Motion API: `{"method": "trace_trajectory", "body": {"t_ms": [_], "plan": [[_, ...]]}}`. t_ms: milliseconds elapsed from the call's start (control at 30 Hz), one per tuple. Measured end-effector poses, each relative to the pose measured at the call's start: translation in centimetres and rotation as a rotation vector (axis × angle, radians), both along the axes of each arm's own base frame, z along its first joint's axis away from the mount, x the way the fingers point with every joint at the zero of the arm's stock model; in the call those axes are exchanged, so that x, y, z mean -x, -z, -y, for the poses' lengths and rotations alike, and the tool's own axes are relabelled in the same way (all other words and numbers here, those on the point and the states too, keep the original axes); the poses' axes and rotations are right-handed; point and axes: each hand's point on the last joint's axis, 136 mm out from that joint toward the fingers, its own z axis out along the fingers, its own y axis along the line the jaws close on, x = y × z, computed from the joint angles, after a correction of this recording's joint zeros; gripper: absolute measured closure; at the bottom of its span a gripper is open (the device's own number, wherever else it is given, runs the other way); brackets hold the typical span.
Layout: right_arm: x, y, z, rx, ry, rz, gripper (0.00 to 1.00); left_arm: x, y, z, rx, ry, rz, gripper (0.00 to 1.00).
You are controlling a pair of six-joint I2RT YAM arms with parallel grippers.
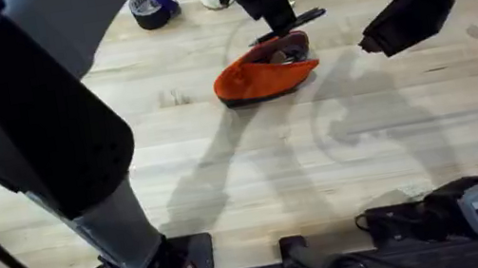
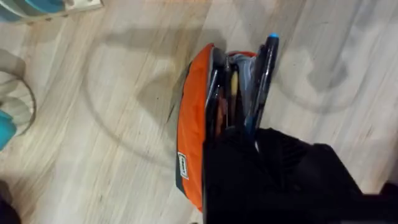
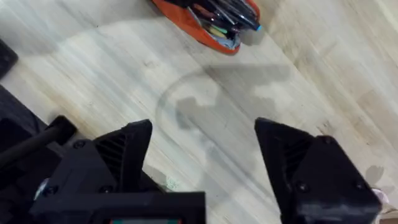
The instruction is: Unzip the bag, pick up the pens from the table one at a time and place them inside, then zip the bag closed.
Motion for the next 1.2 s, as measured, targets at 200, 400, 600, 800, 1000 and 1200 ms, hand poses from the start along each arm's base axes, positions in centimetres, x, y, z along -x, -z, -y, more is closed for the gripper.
{"method": "trace_trajectory", "body": {"t_ms": [200, 400, 600, 800, 1000, 1200], "plan": [[0.0, 0.0, 0.0, 0.0, 0.0, 0.0, 0.006, -0.1, 1.2, 0.1, -0.003, 0.012, 0.002, 0.958], [0.0, 0.0, 0.0, 0.0, 0.0, 0.0, 0.005, 0.0, 2.8, 0.0, -0.011, 0.022, -0.004, 0.958], [0.0, 0.0, 0.0, 0.0, 0.0, 0.0, 0.005, -0.1, 4.1, 0.1, -0.013, 0.029, -0.002, 0.958], [0.0, 0.0, 0.0, 0.0, 0.0, 0.0, 0.006, -0.4, 4.4, 0.3, -0.006, 0.043, 0.02, 0.958], [0.0, 0.0, 0.0, 0.0, 0.0, 0.0, 0.005, -0.4, 4.5, 0.2, -0.008, 0.054, 0.026, 0.958], [0.0, 0.0, 0.0, 0.0, 0.0, 0.0, 0.005, -0.4, 4.5, 0.2, -0.012, 0.053, 0.027, 0.958]]}}
